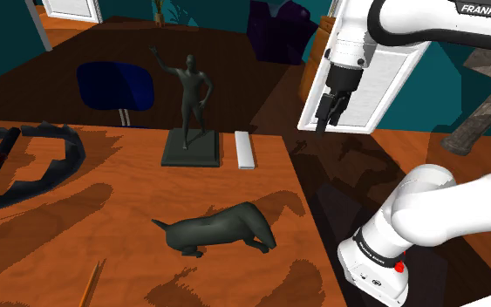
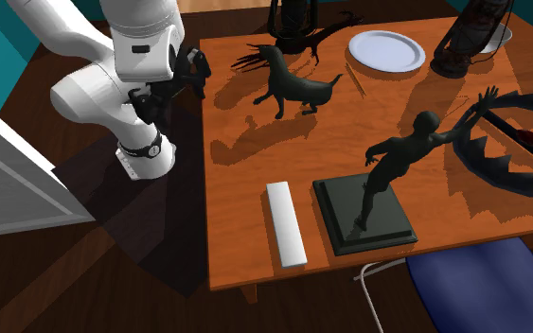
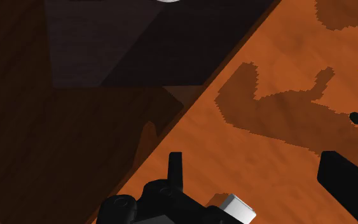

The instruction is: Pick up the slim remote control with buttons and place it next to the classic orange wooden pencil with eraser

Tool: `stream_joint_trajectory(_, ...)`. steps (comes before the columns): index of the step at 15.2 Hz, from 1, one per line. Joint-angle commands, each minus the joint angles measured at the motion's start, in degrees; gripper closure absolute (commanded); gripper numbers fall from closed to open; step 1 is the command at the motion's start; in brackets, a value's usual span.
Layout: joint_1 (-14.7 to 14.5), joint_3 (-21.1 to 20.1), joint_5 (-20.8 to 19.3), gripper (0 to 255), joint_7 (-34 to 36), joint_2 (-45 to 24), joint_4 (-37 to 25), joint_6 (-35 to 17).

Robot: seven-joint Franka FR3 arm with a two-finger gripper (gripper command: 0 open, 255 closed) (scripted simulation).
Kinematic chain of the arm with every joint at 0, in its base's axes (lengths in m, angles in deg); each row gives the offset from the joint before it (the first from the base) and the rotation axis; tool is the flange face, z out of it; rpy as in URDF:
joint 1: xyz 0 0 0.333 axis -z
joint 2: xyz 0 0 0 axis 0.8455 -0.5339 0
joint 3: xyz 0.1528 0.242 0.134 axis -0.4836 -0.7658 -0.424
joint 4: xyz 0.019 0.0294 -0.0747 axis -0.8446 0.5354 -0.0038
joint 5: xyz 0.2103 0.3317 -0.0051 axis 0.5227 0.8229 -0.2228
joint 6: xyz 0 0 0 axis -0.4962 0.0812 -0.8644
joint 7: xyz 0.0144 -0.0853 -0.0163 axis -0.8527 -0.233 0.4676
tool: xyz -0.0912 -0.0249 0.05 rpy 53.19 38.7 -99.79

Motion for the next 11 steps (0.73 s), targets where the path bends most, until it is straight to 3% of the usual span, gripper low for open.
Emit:
stream_joint_trajectory(1,0.0,0.0,0.0,0,0.0,0.0,0.0,0.0)
stream_joint_trajectory(11,2.3,-7.7,1.8,0,14.8,-16.5,0.3,-20.7)
